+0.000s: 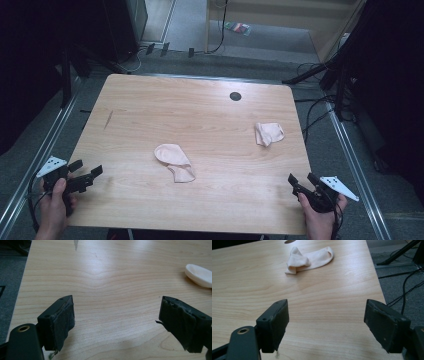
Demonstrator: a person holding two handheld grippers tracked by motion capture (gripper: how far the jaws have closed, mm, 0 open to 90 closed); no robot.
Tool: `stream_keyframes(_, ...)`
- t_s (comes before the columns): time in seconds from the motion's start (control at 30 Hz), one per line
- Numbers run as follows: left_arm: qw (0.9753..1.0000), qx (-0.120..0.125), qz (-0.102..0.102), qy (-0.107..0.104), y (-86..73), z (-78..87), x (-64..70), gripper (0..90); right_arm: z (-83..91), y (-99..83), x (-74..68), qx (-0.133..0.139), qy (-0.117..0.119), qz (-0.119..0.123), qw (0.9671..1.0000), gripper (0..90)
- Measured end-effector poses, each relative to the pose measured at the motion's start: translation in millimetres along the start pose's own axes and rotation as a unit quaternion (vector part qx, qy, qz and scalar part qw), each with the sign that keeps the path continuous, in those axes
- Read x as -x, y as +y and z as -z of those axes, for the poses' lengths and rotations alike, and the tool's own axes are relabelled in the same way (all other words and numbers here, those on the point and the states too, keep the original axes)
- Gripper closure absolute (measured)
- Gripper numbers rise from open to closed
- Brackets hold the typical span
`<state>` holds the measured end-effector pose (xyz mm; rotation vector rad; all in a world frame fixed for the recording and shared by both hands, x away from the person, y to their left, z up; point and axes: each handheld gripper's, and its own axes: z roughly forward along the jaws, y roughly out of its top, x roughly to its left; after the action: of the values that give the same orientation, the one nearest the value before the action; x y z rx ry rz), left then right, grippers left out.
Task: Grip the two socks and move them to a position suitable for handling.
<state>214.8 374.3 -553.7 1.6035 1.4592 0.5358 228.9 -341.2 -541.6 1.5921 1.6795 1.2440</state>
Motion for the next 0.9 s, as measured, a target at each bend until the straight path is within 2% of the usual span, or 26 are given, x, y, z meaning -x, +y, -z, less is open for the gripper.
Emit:
stream_keyframes(0.13,1.0,0.0,0.001,0.001,0.0,-0.3,0.0,13.3,1.8,4.2,-10.0,0.005,-0.002,-0.001,1.0,21.9)
stream_keyframes(0.17,1.0,-0.001,0.0,0.001,0.0,-0.3,-0.2,13.3,-0.3,7.6,-20.8,0.002,-0.004,0.007,1.0,22.2)
stream_keyframes(0.2,1.0,-0.001,0.0,0.001,0.0,-0.3,-0.2,13.3,-0.3,7.6,-20.8,0.002,-0.004,0.007,1.0,22.2)
stream_keyframes(0.23,1.0,-0.001,0.0,0.001,0.0,-0.3,-0.1,13.3,-2.5,10.6,-30.0,0.002,0.0,0.018,0.9998,22.2)
stream_keyframes(0.27,1.0,0.0,0.001,0.001,0.0,-0.1,0.0,13.3,-2.5,10.6,-30.0,0.002,0.0,0.018,0.9998,22.2)
stream_keyframes(0.37,1.0,0.003,0.002,0.0,-0.2,0.5,-0.1,13.2,-6.0,16.8,-45.3,0.001,0.013,0.028,0.9995,22.1)
stream_keyframes(0.4,1.0,0.002,0.002,0.0,-0.2,0.6,-0.1,13.3,-8.5,20.7,-54.5,0.001,0.017,0.033,0.9993,22.1)
stream_keyframes(0.47,1.0,0.002,0.0,0.001,-0.2,0.4,0.2,13.2,-9.6,22.3,-59.2,0.002,0.023,0.033,0.9992,22.2)
stream_keyframes(0.53,1.0,0.003,-0.001,0.001,-0.3,0.2,0.7,13.3,-13.0,26.2,-72.9,-0.004,0.039,0.04,0.9984,22.4)
stream_keyframes(0.57,1.0,0.003,-0.001,0.001,-0.3,0.2,0.7,13.2,-13.0,26.2,-72.9,-0.004,0.039,0.04,0.9984,22.4)
stream_keyframes(0.6,1.0,0.001,-0.002,0.001,-0.2,0.1,0.4,13.2,-15.7,28.1,-81.5,-0.007,0.05,0.043,0.9978,22.8)
stream_keyframes(0.67,1.0,0.0,-0.002,0.002,-0.1,0.0,0.5,13.3,-17.0,28.7,-84.5,-0.008,0.055,0.044,0.9975,23.0)
stream_keyframes(0.7,1.0,0.001,-0.003,0.004,-0.1,-0.3,0.9,13.3,-21.0,30.3,-94.7,-0.014,0.065,0.042,0.9969,23.3)
stream_keyframes(0.73,1.0,0.001,-0.003,0.004,-0.1,-0.3,0.9,13.2,-21.0,30.3,-94.7,-0.014,0.065,0.042,0.9969,23.3)
stream_keyframes(0.83,1.0,0.002,-0.003,0.003,-0.2,-0.2,1.0,13.3,-26.5,32.8,-109.3,-0.02,0.08,0.046,0.9955,23.9)
stream_keyframes(0.87,1.0,0.002,-0.003,0.003,-0.2,-0.2,0.9,13.2,-30.4,34.8,-119.8,-0.022,0.092,0.05,0.9943,24.4)
stream_keyframes(0.9,1.0,0.001,-0.003,0.003,-0.2,-0.1,0.9,13.2,-30.4,34.8,-119.8,-0.022,0.092,0.05,0.9943,24.4)
